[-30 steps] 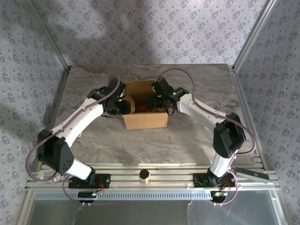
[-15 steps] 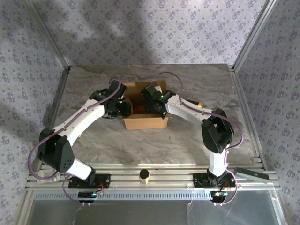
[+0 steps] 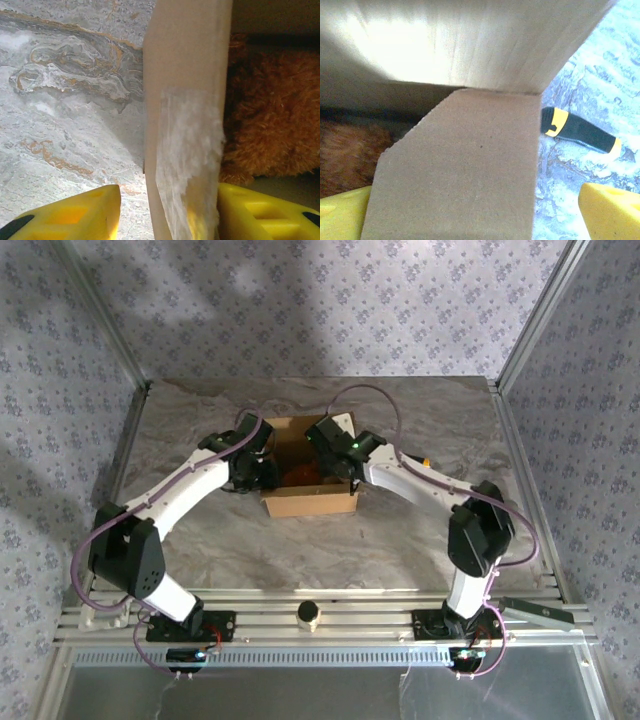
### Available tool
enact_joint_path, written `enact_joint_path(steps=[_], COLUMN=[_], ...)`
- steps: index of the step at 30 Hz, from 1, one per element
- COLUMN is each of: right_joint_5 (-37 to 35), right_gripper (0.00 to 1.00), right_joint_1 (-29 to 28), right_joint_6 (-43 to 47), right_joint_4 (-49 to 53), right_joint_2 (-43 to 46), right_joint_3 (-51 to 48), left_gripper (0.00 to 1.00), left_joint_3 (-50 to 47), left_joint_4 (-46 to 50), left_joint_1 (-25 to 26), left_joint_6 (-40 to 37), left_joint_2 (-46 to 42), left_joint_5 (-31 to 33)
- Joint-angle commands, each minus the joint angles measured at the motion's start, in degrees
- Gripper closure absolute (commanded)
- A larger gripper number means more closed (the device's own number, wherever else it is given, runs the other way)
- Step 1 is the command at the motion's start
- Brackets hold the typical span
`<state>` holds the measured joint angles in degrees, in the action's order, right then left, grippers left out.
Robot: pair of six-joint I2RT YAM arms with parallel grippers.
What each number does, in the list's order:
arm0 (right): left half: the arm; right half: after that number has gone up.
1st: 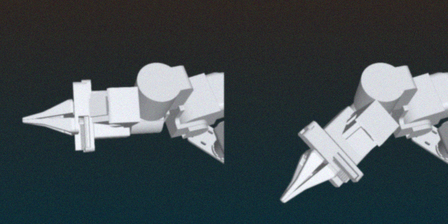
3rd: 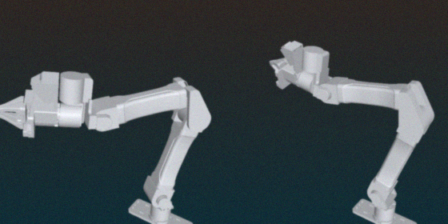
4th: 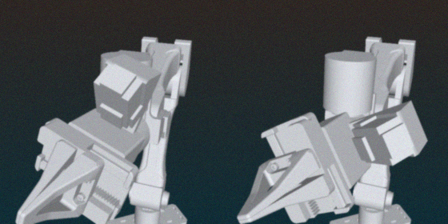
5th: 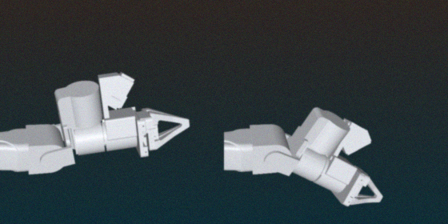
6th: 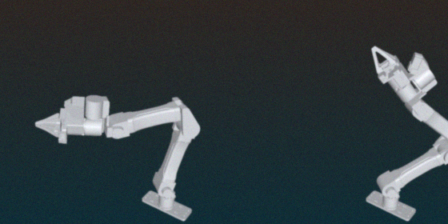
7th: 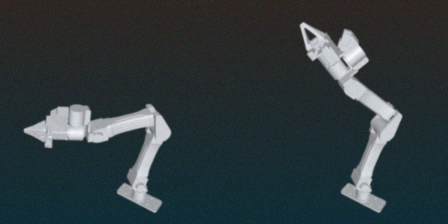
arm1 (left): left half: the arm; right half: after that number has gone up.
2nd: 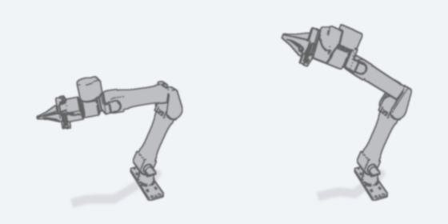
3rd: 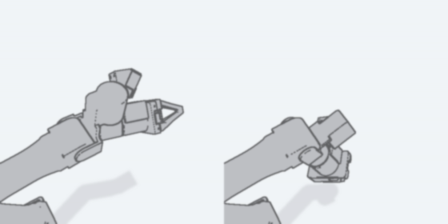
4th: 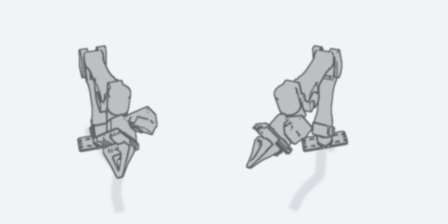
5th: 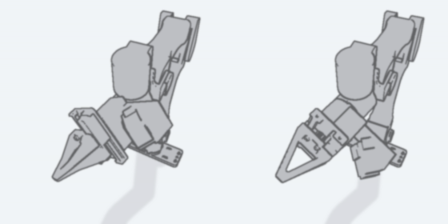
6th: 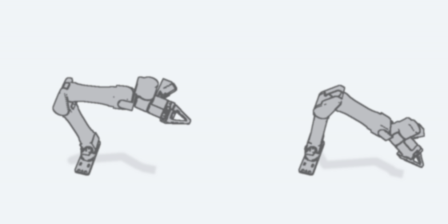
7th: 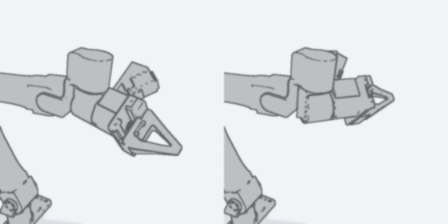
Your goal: Unpack the express box
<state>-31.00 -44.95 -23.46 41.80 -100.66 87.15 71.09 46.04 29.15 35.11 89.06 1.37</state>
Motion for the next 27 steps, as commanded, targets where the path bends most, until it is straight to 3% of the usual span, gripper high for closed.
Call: enact_joint_path(steps=[1, 15, 21, 27], right_joint_5=[-1.2, 4.3, 10.6, 22.5], right_gripper=[0.00, 0.00, 0.00, 0.00], right_joint_1=[0.5, 6.6, 12.1, 20.2], right_joint_6=[-1.4, -2.8, -4.5, -7.1], right_joint_4=[0.6, 1.0, -1.6, -9.6], right_joint_2=[4.6, 12.2, 16.2, 19.3], right_joint_3=[-0.2, -5.1, -10.5, -19.9], left_gripper=[0.49, 0.49, 0.49, 0.49], left_joint_3=[-1.5, -0.5, 0.5, 1.6], left_joint_4=[5.6, 6.0, 6.6, 7.5], left_joint_1=[-0.9, -0.9, -0.9, -1.0], left_joint_6=[0.3, 0.4, 0.3, 0.1], left_joint_2=[2.3, 2.4, 2.6, 3.4], left_joint_5=[3.4, 3.2, 3.5, 4.4])
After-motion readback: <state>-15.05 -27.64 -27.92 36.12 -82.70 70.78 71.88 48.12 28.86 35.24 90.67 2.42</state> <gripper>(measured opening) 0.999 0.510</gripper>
